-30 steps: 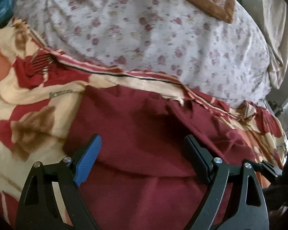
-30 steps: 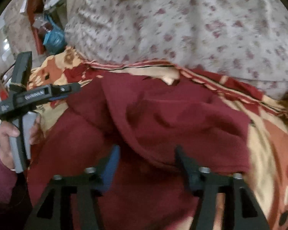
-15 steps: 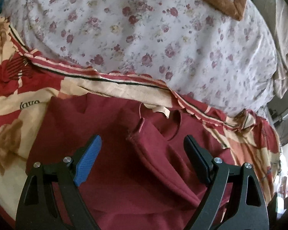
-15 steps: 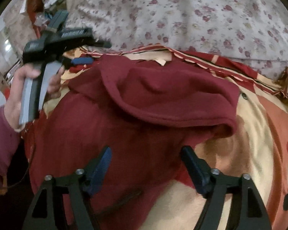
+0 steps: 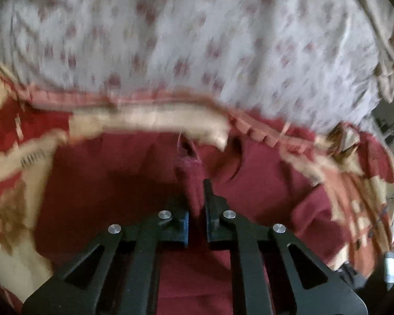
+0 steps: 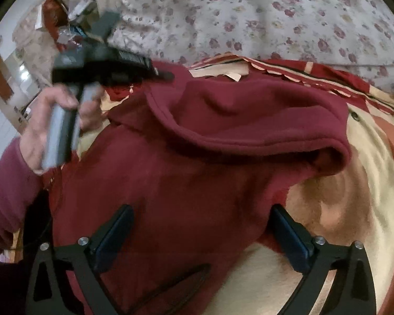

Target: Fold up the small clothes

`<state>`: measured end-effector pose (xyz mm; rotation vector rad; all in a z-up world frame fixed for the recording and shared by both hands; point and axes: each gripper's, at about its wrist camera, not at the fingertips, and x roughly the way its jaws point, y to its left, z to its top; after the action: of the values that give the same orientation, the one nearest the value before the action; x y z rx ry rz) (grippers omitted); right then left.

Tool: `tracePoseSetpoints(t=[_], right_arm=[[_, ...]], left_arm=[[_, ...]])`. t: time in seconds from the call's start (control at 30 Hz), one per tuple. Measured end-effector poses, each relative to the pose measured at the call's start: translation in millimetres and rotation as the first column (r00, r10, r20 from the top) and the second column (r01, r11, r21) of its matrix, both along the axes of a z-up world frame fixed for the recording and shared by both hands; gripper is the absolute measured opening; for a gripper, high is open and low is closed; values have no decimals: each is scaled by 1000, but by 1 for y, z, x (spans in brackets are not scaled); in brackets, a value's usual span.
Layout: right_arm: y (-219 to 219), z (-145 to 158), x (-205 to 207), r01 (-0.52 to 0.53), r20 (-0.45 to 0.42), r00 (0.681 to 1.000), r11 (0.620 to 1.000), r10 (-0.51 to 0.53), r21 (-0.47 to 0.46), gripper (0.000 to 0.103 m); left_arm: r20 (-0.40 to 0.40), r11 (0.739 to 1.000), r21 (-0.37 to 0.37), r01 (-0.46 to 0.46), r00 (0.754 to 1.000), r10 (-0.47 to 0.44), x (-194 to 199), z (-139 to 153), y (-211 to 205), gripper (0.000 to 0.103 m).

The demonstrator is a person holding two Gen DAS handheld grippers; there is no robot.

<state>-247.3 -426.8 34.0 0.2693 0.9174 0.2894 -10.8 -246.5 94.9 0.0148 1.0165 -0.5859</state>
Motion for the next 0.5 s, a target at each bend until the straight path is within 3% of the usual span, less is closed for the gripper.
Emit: tracePoseSetpoints(t=[0.1, 0.2, 0.27, 0.37, 0.5], right_arm=[[-14, 9, 1, 38, -8, 999, 999, -37, 26, 102], [-34, 23, -4, 100, 36, 994, 992, -103, 81, 102], [-47, 30, -8, 155, 59, 985, 984, -160, 90, 101], [-68, 38, -8, 276, 66, 957, 956, -284, 100, 96], [-73, 41, 1, 363, 50, 930, 932, -363, 10, 72]], left_arm=[[129, 994, -111, 4, 992, 11, -9, 60, 20, 7], [252, 990, -139, -28, 966, 63, -18, 84, 46, 7], [228, 994, -90, -57, 971, 76, -12, 71, 53, 7], [128, 993, -68, -92, 987, 100, -2, 43, 64, 7], [87, 985, -104, -141, 985, 150, 2, 34, 74, 7]])
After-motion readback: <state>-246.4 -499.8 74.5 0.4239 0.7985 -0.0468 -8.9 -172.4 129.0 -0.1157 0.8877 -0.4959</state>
